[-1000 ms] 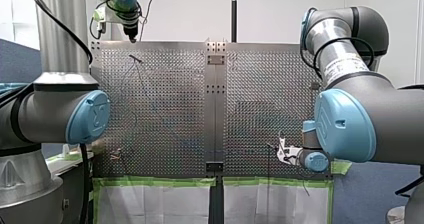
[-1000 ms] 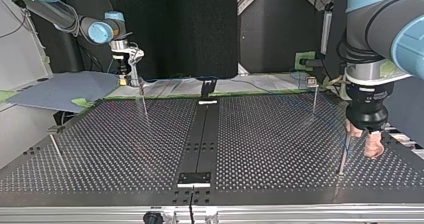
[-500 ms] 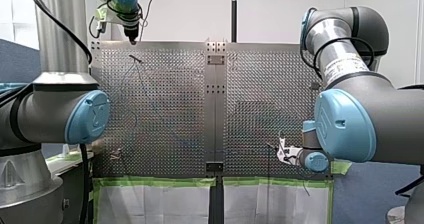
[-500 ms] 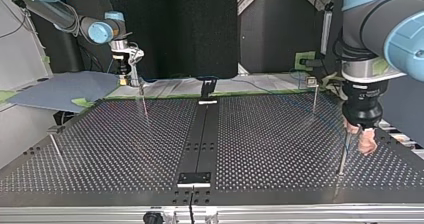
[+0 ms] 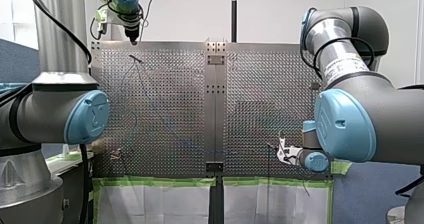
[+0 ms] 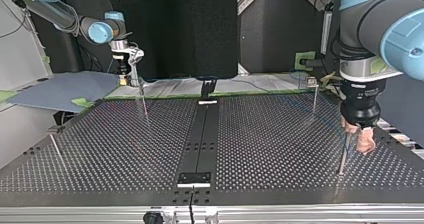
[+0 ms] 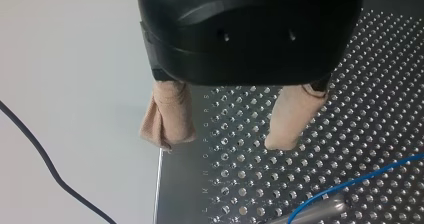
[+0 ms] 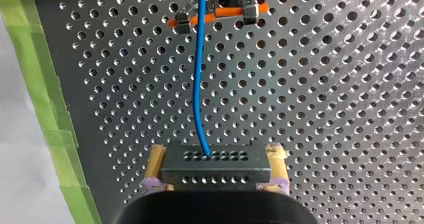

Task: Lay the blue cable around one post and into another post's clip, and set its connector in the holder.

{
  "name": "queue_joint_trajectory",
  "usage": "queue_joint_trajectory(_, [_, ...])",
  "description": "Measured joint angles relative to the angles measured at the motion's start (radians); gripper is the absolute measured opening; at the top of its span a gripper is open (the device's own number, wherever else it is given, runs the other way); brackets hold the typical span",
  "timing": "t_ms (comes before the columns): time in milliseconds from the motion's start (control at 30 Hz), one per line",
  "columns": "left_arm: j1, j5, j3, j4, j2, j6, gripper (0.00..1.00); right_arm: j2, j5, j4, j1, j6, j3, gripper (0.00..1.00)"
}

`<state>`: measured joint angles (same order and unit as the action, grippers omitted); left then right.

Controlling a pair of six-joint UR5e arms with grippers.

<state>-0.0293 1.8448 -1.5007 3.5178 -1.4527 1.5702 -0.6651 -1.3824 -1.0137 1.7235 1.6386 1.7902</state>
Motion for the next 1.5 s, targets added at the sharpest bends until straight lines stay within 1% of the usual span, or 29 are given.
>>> queue_joint_trajectory(1167, [-0.012, 0.002, -0.001, -0.005, 0.0, 0.004, 1.0, 0.0, 0.0, 0.001, 0.0, 0.0, 0.0, 0.04])
queue_joint_trajectory(1333, [-0.019, -0.003, -0.003, -0.004, 0.004, 0.007, 1.0, 0.0, 0.0, 0.001, 0.0, 0.002, 0.0, 0.04])
queue_joint_trajectory(1500, [-0.031, -0.033, -0.03, -0.018, 0.033, 0.003, 1.0, 0.0, -0.001, 0.001, 0.0, 0.002, 0.0, 0.04])
